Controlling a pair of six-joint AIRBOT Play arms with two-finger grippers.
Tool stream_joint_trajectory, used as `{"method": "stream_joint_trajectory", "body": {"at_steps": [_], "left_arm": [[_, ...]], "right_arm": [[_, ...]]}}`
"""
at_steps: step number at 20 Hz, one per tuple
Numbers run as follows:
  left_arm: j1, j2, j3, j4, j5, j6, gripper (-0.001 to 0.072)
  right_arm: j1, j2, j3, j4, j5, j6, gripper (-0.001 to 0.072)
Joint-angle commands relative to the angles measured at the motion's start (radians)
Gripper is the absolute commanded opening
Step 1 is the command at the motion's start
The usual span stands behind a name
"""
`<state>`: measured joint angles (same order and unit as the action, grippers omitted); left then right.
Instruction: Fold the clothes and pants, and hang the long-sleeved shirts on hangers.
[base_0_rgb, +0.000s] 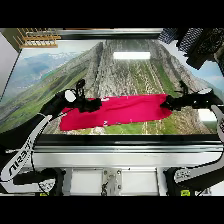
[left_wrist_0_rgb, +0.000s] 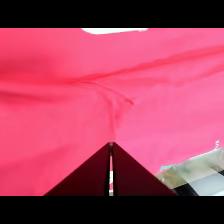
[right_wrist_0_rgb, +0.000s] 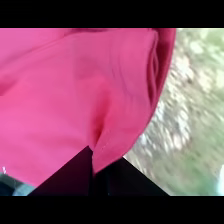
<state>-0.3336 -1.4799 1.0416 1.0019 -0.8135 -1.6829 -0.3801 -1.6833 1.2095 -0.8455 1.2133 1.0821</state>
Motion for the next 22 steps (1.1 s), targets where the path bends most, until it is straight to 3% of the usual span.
{"method": "stream_joint_trajectory", "body": {"at_steps": [1, 10, 17, 22], "left_arm": [[-0.033, -0.057, 0.062, -0.009, -0.004, 0.005, 0.0007], [-0.249, -0.435, 0.526, -0.011, -0.083, 0.011, 0.0006], [-0.32, -0.631, 0.788, -0.012, -0.198, 0.006, 0.0007], [-0.319, -0.653, 0.824, -0.009, -0.203, -0.016, 0.0007]], "right_arm": [[-0.007, 0.108, 0.122, -0.248, 0.156, 0.117, 0.0012], [0.171, 0.24, 0.476, -0.259, 0.402, 0.305, 0.0013], [0.375, 0.24, 0.588, -0.259, 0.404, 0.341, 0.0013], [0.453, 0.24, 0.588, -0.258, 0.375, 0.348, 0.0013]]}}
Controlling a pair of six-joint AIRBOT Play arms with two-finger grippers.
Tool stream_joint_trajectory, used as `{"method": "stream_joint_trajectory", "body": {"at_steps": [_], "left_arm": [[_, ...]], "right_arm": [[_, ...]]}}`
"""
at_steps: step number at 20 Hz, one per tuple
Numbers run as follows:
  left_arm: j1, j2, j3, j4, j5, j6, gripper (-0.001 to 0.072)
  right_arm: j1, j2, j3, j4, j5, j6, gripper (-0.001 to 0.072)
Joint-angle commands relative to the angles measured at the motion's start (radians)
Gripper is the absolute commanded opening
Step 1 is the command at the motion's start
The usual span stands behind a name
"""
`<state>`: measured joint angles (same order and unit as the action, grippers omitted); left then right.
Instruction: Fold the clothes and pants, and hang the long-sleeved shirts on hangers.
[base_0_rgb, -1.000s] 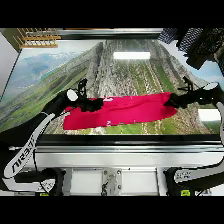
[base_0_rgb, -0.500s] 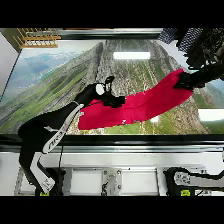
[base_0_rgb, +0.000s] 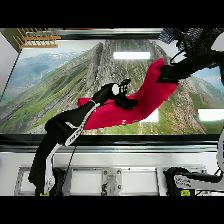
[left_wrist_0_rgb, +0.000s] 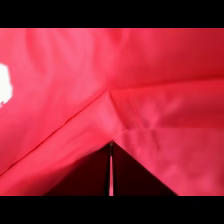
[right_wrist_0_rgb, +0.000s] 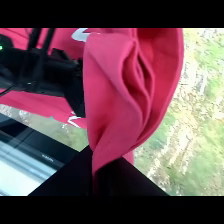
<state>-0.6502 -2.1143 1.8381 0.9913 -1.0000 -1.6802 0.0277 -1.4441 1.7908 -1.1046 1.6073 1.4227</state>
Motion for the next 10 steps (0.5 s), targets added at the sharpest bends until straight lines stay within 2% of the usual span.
{"method": "stream_joint_trajectory", "body": {"at_steps": [1, 4, 10], "left_arm": [[0.004, -0.016, 0.029, 0.002, -0.031, -0.023, 0.0007], [0.055, 0.03, 0.029, 0.039, -0.065, -0.022, 0.0007], [0.286, 0.228, 0.029, 0.14, -0.083, -0.019, 0.0007]], "right_arm": [[0.058, 0.001, 0.007, 0.001, -0.033, 0.008, 0.0013], [0.101, 0.0, 0.007, 0.001, -0.061, 0.037, 0.0013], [0.243, -0.034, 0.006, 0.001, -0.152, 0.165, 0.0013]]}}
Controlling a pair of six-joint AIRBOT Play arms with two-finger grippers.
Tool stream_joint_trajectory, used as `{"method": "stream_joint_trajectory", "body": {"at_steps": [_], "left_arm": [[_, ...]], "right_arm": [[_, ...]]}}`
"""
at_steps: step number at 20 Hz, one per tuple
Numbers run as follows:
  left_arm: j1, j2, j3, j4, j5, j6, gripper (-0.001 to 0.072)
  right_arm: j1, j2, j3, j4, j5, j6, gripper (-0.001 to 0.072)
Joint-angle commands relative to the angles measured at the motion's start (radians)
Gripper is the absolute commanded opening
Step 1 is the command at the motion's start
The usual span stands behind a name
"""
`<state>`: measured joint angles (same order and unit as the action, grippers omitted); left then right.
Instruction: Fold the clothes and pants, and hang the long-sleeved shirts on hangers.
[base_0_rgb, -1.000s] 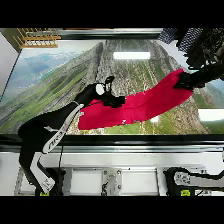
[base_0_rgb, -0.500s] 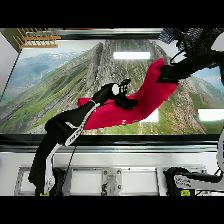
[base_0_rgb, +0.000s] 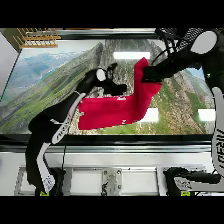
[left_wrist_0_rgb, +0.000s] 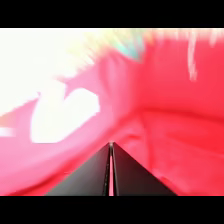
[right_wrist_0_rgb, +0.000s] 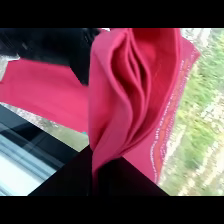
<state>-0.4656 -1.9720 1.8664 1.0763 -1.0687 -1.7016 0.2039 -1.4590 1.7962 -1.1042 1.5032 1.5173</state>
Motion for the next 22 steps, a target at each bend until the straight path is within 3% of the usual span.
{"method": "stream_joint_trajectory", "body": {"at_steps": [1, 8, 13, 14, 15, 16, 18, 22], "left_arm": [[0.143, 0.119, 0.001, 0.063, -0.024, 0.004, 0.0007], [0.42, 0.312, 0.0, 0.084, -0.098, 0.053, 0.0007], [0.52, 0.388, 0.0, 0.084, -0.146, 0.082, 0.0007], [0.527, 0.395, 0.0, 0.084, -0.15, 0.082, 0.0007], [0.531, 0.402, 0.0, 0.084, -0.156, 0.083, 0.0007], [0.53, 0.405, 0.0, 0.084, -0.16, 0.083, 0.0007], [0.53, 0.421, -0.022, 0.084, -0.156, 0.098, 0.0007], [0.53, 0.544, -0.262, 0.084, -0.047, 0.098, 0.0007]], "right_arm": [[0.098, -0.035, 0.001, 0.0, -0.058, 0.099, 0.0013], [0.355, -0.219, 0.001, 0.0, -0.25, 0.242, 0.0013], [0.534, -0.404, 0.001, 0.047, -0.56, 0.25, 0.0033], [0.56, -0.437, 0.001, 0.079, -0.631, 0.248, 0.0203], [0.582, -0.466, 0.001, 0.141, -0.693, 0.216, 0.0523], [0.592, -0.48, 0.001, 0.212, -0.721, 0.151, 0.0635], [0.584, -0.47, 0.001, 0.304, -0.736, 0.06, 0.0608], [0.455, -0.357, -0.046, 0.203, -0.6, -0.029, 0.0608]]}}
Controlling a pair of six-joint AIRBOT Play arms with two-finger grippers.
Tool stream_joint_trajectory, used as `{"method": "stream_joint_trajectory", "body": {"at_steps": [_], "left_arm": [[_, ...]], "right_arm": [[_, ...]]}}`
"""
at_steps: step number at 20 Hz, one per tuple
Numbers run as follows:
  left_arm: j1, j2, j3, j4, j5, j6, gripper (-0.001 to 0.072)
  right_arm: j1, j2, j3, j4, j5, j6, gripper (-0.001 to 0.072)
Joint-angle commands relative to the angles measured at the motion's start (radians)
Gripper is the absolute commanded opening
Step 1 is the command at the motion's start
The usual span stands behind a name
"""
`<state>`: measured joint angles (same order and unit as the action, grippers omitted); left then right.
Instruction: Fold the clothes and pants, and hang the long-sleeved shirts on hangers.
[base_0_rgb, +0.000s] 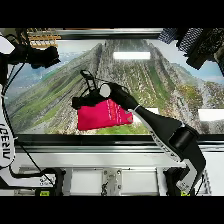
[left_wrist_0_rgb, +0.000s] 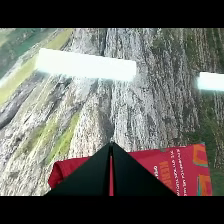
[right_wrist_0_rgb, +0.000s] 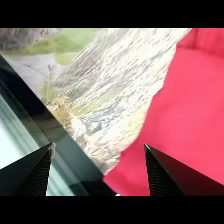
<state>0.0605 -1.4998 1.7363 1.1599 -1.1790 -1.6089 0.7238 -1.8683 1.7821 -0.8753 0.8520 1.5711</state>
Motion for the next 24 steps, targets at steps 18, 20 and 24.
{"method": "stream_joint_trajectory", "body": {"at_steps": [18, 20, 24], "left_arm": [[-0.002, 0.438, -0.889, -0.168, 0.22, 0.042, 0.0007], [-0.029, 0.438, -0.889, -0.167, 0.238, 0.042, 0.0007], [-0.137, 0.438, -0.889, -0.168, 0.298, 0.04, 0.0007]], "right_arm": [[-0.589, 0.137, -0.656, 0.281, 0.146, -0.479, 0.061], [-0.536, 0.109, -0.656, 0.376, 0.114, -0.522, 0.0598], [-0.464, 0.098, -0.654, 0.446, 0.023, -0.542, 0.0093]]}}
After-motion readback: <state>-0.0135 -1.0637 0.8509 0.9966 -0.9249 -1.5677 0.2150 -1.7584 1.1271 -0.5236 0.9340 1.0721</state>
